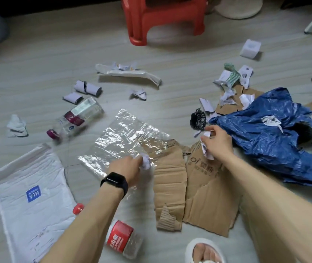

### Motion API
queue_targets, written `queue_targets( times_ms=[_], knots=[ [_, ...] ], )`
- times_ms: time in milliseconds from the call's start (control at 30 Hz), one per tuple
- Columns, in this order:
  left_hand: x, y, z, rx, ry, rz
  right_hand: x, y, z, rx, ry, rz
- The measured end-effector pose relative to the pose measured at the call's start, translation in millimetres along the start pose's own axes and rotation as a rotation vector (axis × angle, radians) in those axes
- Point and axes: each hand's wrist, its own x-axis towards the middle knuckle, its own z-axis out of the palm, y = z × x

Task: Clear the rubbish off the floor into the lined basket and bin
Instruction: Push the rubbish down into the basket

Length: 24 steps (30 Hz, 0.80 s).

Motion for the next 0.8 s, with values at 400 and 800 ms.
queue_targets(
  times_ms=[400,800],
  knots=[
    [18.6,16.8,25.4,-0.125,0.031,-0.025,16.6,9.5,43.1,-0.425,-0.067,-0.193],
    [6.0,8.7,37.9,-0.389,0.082,-0.050,38.3,-23.0,49.0,-0.714,-0.104,-0.277]
  ],
)
